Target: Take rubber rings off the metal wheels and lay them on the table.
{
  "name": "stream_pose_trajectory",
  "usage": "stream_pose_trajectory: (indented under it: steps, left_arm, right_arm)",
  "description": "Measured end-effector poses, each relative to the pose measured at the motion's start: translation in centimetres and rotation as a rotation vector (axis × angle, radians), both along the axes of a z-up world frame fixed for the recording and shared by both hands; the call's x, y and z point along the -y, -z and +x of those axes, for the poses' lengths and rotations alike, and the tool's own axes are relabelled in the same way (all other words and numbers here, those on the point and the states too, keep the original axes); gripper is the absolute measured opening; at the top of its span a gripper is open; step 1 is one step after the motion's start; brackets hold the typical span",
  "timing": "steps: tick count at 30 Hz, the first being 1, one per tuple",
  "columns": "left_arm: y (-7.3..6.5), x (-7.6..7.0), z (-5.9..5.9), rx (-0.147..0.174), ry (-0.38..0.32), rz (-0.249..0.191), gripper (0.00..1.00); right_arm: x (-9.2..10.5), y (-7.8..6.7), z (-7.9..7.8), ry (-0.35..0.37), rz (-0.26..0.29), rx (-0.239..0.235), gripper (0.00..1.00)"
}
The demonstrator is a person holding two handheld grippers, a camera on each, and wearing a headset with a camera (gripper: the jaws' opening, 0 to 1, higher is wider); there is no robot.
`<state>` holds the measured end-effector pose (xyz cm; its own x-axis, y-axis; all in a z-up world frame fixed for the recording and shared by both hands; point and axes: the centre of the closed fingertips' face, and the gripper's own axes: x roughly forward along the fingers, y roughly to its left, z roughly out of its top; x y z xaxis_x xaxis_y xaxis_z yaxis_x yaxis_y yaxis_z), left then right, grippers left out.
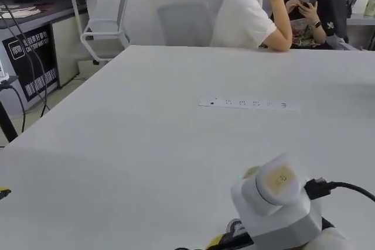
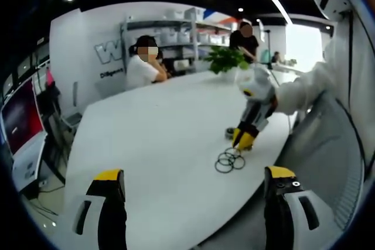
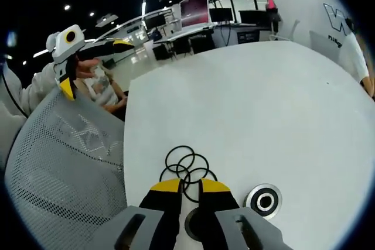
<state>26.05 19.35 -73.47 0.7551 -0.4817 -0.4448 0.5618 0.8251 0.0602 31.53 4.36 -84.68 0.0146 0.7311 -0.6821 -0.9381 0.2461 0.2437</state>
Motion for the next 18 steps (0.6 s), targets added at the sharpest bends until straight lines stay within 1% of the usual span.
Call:
stream_pose_trajectory:
  steps: [2,4,8,12,13,15,16,18]
  left_arm:
    - [0.0,0.1,0.0,-0.001,0.005,0.002,1.0]
    - [0.0,0.2,0.1,-0.001,0.008,0.001,1.0]
    - [0.0,0.4,0.2,-0.004,0.018,0.0,1.0]
    - [0.0,0.7,0.4,-0.005,0.028,-0.002,1.0]
    - [0.0,0.8,0.4,-0.007,0.032,-0.003,1.0]
    - [0.1,1.0,0.5,-0.013,0.038,0.0,1.0]
    - [0.3,1.1,0.5,-0.022,0.04,0.003,1.0]
    - [0.4,1.2,0.6,-0.024,0.043,0.002,1.0]
  right_arm:
    - [0.2,-0.5,0.2,0.012,0.009,-0.004,0.11]
    - [0.2,-1.2,0.5,0.026,0.029,0.003,0.14]
    - [0.4,-2.3,0.3,0.017,0.048,0.007,0.2]
    - [0.5,-3.5,0.4,0.027,0.079,0.021,0.32]
    - [0.6,-3.9,0.5,0.027,0.089,0.034,0.35]
    - [1.1,-4.1,0.7,0.02,0.074,0.06,0.38]
    - [1.4,-4.2,0.9,0.029,0.067,0.08,0.42]
    - [1.6,-4.5,1.1,0.033,0.074,0.093,0.49]
